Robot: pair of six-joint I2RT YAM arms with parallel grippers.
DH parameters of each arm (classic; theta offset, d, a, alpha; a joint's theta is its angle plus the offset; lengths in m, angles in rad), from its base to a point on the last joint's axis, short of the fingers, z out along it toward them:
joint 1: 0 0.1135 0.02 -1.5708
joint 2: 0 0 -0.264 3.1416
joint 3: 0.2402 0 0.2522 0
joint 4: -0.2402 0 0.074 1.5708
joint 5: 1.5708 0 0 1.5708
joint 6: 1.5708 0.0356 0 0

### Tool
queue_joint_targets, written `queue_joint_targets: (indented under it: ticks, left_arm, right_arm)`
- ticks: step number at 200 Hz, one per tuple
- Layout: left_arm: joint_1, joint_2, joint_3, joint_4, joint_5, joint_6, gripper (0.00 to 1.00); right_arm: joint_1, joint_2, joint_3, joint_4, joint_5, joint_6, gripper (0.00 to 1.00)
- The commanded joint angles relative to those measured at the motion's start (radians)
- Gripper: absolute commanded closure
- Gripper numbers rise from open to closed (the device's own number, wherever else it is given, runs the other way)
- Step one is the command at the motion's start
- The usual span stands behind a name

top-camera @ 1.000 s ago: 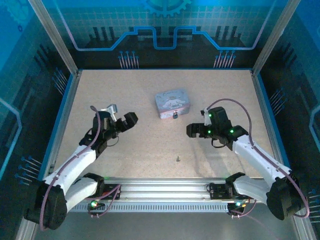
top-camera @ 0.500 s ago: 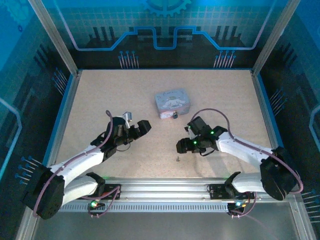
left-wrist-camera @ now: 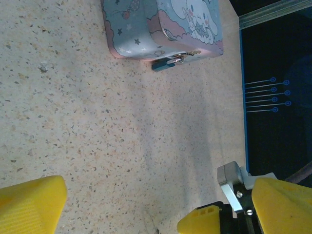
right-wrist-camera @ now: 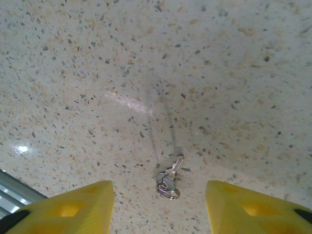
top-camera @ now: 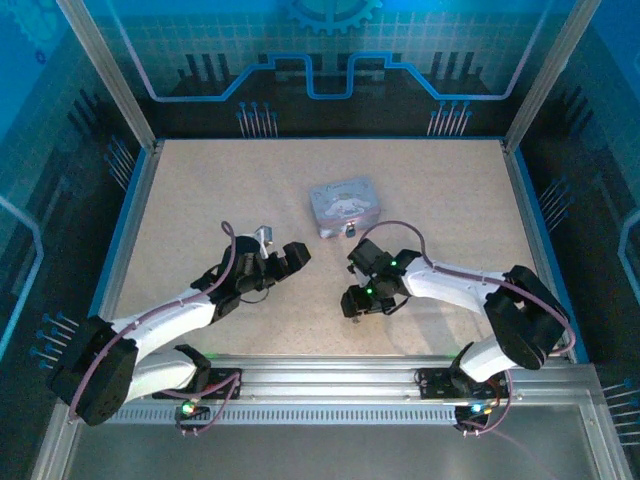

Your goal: Unlock the padlock with the key

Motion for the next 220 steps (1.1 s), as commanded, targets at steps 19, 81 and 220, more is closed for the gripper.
queue_joint_targets:
  ticks: [19,81,220]
  left_arm:
    - [-0.009,-0.012,-0.022,0.002,-0.036,-0.004,0.01]
    - [-0.009,-0.047,-0.017,-0.049,-0.062,0.022,0.01]
    - [-0.009,-0.079,-0.022,-0.072,-0.077,0.024,0.01]
  right_arm:
    - [0.034,0.053,0.033,-0.063,0.021,-0.009,0.52]
    - [0.055,0.086,0.033,-0.063,0.015,-0.008,0.61]
    - [0.068,0.104,0.034,-0.067,0.028,0.006,0.79]
